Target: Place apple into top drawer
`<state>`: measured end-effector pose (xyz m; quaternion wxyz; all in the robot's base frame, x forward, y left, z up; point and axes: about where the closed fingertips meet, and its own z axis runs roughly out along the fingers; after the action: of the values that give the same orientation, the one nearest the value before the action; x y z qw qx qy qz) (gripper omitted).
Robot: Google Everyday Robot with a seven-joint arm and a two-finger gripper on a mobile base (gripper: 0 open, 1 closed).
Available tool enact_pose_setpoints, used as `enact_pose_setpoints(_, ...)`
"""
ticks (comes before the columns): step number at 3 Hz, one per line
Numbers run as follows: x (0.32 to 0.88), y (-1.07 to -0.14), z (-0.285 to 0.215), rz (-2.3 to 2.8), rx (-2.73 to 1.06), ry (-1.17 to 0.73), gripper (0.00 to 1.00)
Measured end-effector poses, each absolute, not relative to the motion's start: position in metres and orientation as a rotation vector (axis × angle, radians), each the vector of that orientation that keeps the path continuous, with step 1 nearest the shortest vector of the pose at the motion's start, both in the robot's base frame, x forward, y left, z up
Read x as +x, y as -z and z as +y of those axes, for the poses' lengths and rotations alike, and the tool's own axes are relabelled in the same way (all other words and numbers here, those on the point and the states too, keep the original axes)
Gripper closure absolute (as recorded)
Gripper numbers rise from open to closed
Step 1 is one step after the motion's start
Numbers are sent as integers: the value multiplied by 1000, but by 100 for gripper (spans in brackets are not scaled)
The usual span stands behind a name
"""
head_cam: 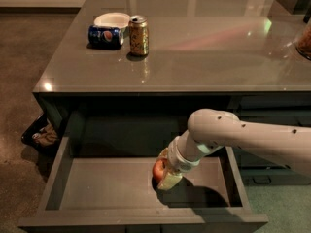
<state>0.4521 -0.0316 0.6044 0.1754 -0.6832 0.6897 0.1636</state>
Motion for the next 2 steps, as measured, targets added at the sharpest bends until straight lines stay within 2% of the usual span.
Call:
enact_pose_setpoints(1, 452, -604, -32, 1954, -1935, -463, 86)
enact_pose_setpoints(2, 452, -604, -32, 1954, -1936, -463, 61)
